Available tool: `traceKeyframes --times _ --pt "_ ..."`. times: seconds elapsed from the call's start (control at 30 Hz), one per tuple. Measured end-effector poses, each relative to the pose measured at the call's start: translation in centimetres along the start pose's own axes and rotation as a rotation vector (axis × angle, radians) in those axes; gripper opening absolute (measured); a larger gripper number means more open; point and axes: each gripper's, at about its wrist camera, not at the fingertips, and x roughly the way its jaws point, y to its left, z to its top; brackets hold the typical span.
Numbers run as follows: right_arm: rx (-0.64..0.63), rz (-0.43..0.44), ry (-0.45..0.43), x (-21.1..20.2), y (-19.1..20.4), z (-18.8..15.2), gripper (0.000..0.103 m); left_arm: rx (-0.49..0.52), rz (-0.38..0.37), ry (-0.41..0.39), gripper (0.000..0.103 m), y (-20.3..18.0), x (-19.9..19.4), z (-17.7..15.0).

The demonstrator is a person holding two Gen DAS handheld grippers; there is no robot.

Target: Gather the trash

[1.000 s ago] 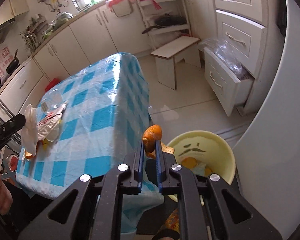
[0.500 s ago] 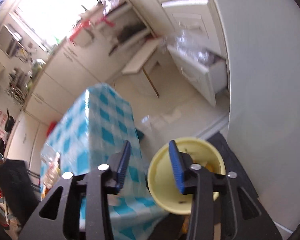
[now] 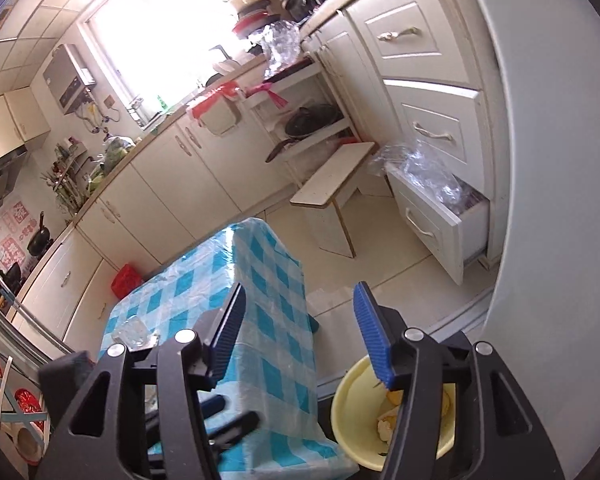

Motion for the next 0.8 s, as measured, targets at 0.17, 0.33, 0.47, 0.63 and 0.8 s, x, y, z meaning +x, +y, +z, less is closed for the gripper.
traceKeyframes --times 0.17,0.33,0.47,0.63,0.8 --pt "-0.097 0.045 -0.007 0.8 5.0 -0.8 0.062 -0.039 0.139 -0.128 0.065 7.6 -9.4 -0.1" --pt "-0.180 0.084 -0.012 1.7 9.3 -2.0 0.067 -0.109 0.281 -0.177 0.069 16.6 -16.7 -2.3" --pt "-0.204 0.095 -0.005 2.6 11.4 -2.6 0.068 -0.227 0.347 -0.207 0.069 23.9 -21.2 -4.7" --pt "-0.232 0.090 0.007 3.6 13.3 -3.6 0.071 -0.434 0.303 -0.257 0.069 30.1 -24.4 -7.7" --pt "-0.277 0.084 0.013 4.3 15.1 -4.6 0.071 -0.447 0.288 -0.273 0.072 30.3 -24.5 -8.3"
